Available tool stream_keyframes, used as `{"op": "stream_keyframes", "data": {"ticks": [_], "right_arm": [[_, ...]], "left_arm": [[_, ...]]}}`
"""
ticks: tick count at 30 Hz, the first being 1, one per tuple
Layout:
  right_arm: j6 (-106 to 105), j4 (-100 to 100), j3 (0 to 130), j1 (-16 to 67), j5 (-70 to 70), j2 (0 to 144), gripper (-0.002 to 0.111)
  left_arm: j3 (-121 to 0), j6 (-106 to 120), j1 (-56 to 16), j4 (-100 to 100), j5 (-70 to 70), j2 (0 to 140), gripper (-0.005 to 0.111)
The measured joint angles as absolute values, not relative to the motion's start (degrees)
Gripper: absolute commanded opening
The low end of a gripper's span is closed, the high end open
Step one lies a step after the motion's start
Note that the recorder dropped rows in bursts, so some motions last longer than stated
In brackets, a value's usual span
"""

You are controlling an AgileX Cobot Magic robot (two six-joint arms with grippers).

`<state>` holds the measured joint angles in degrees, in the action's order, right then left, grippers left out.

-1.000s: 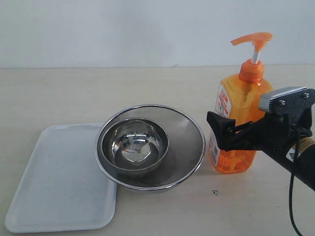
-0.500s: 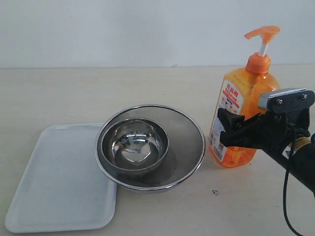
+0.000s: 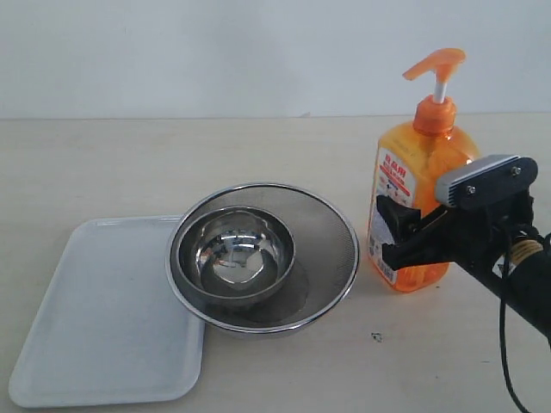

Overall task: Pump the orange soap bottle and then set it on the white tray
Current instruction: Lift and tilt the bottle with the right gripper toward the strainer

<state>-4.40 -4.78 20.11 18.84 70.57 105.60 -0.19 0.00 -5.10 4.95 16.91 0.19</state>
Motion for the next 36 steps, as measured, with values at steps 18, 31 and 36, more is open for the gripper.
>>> {"op": "stream_keyframes", "data": {"ticks": [18,31,36], "right_arm": [[-38.99,16.32,19.91,36.25,60.62,97.33,0.0],[-44.14,19.7,23.19,36.53,53.82,97.33,0.0],[-46.94,21.71,23.95,36.53,53.07,97.33,0.0]], "left_arm": [[-0.19,0.0,-5.1,4.95,16.91,0.19,0.005],[-0.19,0.0,-5.1,4.95,16.91,0.19,0.005],[-0.19,0.0,-5.1,4.95,16.91,0.19,0.005]]}}
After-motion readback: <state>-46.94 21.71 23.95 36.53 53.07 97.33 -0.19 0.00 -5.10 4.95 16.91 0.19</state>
